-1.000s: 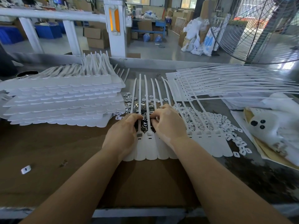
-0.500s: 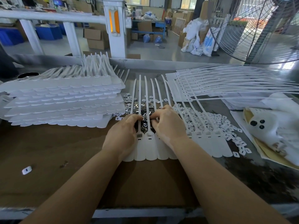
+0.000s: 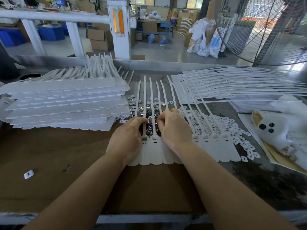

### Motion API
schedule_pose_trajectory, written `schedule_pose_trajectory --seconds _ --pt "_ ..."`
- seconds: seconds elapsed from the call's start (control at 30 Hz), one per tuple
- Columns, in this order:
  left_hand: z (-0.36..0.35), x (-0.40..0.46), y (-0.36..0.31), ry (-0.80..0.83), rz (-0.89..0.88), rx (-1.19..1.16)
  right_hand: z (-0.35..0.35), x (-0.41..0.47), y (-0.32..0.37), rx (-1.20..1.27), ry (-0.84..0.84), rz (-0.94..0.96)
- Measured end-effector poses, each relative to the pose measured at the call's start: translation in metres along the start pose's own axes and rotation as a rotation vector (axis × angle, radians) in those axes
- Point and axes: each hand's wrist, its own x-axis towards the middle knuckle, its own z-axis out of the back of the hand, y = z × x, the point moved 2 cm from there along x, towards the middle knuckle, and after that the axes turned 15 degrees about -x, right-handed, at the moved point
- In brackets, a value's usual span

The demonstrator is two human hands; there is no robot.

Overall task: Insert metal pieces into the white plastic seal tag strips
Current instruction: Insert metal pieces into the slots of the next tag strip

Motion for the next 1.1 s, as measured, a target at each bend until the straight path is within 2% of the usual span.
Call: schedule_pose_trajectory --seconds 0.2,0.33,0.5,0.77,0.93,1.1 --pt "0.001 0.0 0.001 -0.001 0.003 0.007 0.009 0.003 -0.005 0.362 0.086 -0.089" --pt "0.001 0.0 0.001 0.006 0.007 0.004 0.021 0.001 -0.007 0.502 0.095 -0.114" --pt "0.001 0.0 0.0 -0.001 0.008 -0.003 0.033 -0.003 -0.01 0.48 0.119 -0.079" --pt "0.002 -0.001 -0.002 0.013 0.016 -0.026 0.038 -0.011 -0.003 0.354 0.28 0.048" --pt "0.002 0.0 -0.002 0.016 0.021 -0.033 0.042 -0.014 -0.005 0.45 0.303 0.028" --pt "0.003 0.0 -0.002 0.021 0.026 -0.033 0.044 -0.014 -0.005 0.398 0.32 0.035"
